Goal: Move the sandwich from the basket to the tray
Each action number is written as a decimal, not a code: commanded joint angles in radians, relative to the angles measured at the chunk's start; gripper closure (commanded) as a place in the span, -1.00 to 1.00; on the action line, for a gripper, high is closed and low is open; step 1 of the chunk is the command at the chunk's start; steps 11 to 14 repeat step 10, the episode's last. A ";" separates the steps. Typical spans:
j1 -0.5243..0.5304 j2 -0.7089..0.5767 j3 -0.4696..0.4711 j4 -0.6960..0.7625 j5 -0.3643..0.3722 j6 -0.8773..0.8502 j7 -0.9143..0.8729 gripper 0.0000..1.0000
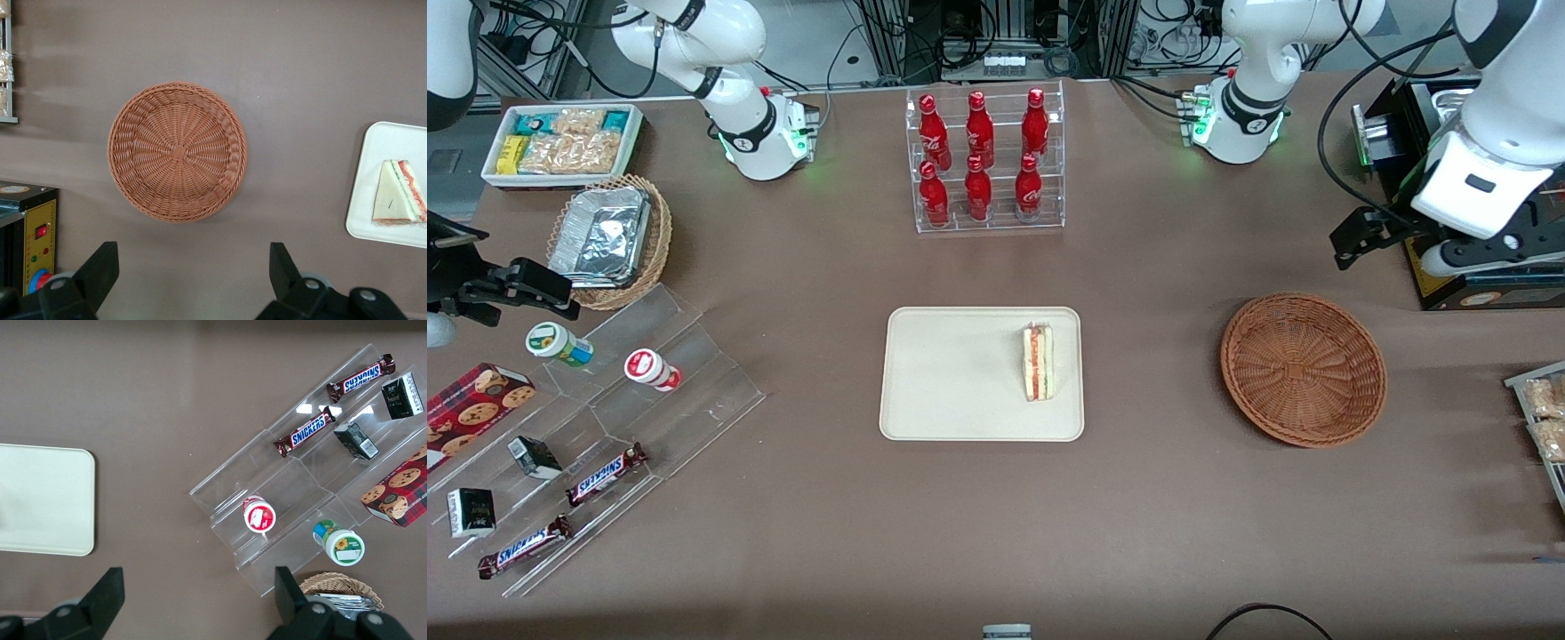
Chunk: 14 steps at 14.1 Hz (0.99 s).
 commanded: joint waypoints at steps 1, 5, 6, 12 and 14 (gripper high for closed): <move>-0.010 0.003 0.003 0.008 0.003 -0.028 -0.004 -1.00; -0.013 0.011 0.008 0.031 -0.049 -0.063 0.000 -1.00; -0.013 0.011 0.009 0.037 -0.067 -0.065 0.003 -1.00; -0.014 0.013 0.009 0.043 -0.066 -0.071 0.005 -1.00; -0.014 0.013 0.009 0.043 -0.066 -0.071 0.005 -1.00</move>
